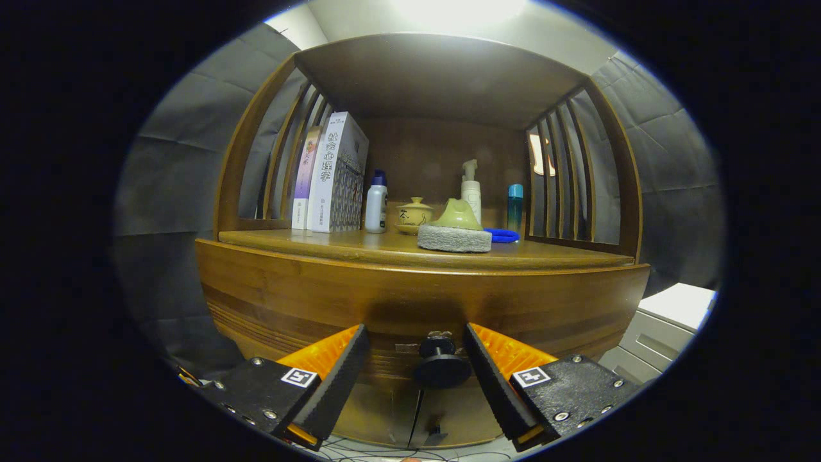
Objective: Pull open the drawer, take out the items inside it, and place them on the countertop above the cabinet.
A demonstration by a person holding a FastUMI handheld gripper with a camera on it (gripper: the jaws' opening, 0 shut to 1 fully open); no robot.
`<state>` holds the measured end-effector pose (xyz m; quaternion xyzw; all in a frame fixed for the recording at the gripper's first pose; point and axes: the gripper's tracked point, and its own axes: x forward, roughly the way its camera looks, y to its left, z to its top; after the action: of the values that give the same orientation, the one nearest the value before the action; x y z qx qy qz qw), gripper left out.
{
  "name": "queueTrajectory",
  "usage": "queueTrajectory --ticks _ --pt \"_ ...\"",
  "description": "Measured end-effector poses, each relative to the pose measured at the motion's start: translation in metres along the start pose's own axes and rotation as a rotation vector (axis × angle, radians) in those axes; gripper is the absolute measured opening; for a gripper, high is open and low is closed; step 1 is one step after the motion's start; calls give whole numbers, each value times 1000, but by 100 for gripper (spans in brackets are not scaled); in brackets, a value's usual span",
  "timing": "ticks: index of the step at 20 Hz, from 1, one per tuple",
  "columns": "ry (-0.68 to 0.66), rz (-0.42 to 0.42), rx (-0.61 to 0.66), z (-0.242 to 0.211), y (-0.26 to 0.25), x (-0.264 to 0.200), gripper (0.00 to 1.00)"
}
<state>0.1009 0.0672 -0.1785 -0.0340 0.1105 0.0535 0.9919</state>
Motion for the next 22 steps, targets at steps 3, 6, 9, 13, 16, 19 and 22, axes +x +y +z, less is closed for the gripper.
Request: queueTrajectory --ticks 3,6,9,13,16,19,22 --pt "4 1 -1 1 -1 12 95" --pt "-2 -5 11 3 -5 13 94" --pt "-13 -4 52 5 -4 13 94" --pt "-17 13 40 15 -5 3 95" --pt "3 18 -22 28 -3 -16 95" --pt "-6 11 -20 54 -4 -44 95" --pt "-26 19 -3 83 -6 -74 95"
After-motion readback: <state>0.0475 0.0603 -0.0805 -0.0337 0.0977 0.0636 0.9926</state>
